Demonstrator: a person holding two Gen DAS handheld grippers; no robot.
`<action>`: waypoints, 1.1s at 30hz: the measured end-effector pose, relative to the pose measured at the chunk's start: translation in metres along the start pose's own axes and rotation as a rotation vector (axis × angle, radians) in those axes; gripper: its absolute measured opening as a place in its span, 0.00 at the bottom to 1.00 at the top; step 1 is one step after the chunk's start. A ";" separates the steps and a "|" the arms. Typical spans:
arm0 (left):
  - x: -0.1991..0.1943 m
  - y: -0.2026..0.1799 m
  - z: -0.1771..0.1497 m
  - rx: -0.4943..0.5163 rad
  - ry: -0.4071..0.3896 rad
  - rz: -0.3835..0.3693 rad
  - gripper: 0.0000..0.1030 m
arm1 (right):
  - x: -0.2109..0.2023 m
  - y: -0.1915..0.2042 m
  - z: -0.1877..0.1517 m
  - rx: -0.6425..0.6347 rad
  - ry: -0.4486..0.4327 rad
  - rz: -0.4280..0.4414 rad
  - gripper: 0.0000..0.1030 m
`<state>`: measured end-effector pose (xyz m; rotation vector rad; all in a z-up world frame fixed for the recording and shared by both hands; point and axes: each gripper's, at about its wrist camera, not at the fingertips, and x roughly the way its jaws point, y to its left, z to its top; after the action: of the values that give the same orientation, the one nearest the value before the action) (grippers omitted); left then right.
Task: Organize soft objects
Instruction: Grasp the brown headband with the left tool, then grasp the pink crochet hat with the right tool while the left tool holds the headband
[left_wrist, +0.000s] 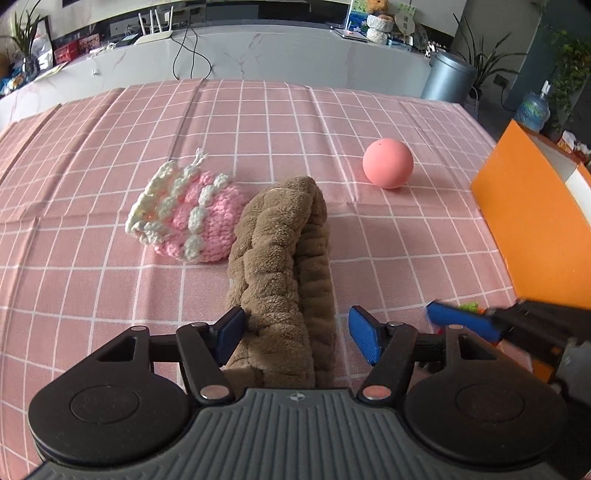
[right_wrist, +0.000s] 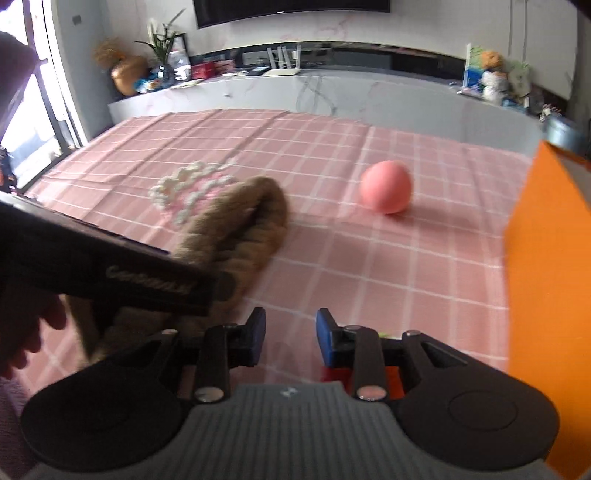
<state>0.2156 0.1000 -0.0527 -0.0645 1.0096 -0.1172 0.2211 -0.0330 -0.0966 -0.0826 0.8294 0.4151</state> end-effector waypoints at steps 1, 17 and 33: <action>0.001 -0.004 0.001 0.014 0.002 0.010 0.75 | 0.001 -0.004 0.001 0.001 -0.003 -0.010 0.30; 0.031 -0.023 -0.006 0.116 0.009 0.113 0.46 | 0.001 -0.012 -0.004 -0.015 0.000 -0.029 0.37; -0.053 0.026 -0.018 -0.034 -0.287 0.050 0.26 | -0.003 0.024 0.026 -0.044 -0.078 -0.011 0.40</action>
<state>0.1745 0.1330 -0.0208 -0.0841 0.7258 -0.0433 0.2278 -0.0062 -0.0750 -0.1116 0.7428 0.4234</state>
